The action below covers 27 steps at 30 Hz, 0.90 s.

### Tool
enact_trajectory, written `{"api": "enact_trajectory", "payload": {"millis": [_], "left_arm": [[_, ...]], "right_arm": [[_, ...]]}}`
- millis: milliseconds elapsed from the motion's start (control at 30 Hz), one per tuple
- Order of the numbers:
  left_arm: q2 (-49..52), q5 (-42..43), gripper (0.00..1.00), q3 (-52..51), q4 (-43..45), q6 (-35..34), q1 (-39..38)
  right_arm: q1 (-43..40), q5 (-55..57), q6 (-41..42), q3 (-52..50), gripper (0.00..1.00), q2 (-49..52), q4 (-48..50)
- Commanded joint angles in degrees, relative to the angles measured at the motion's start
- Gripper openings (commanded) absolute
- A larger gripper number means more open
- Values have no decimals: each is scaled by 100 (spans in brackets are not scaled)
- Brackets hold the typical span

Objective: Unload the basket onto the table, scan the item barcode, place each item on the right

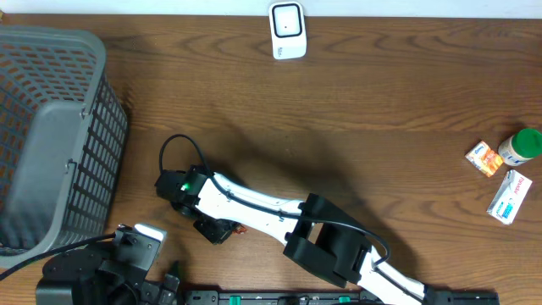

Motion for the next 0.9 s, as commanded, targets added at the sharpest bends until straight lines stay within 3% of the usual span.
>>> {"api": "enact_trajectory", "payload": {"millis": [0, 200, 333, 433, 667, 867], "left_arm": [[-20, -17, 95, 37, -17, 33, -17], [-20, -17, 95, 37, -15, 33, -17], [-20, -17, 95, 37, -15, 33, -17], [-20, -17, 95, 37, -15, 33, -17], [-20, -17, 95, 37, -15, 33, -17], [-20, -17, 95, 37, -15, 33, -17]], "right_arm": [[52, -184, -59, -160, 5, 17, 24], [-50, -203, -63, -160, 1, 17, 46], [-286, -765, -645, -59, 1, 9, -192], [-640, -1672, -1213, 190, 1, -17, -588], [-2133, -5233, -3464, 538, 1, -20, -1294], [-3279, -5379, -3375, 181, 2, 90, -1040]]}}
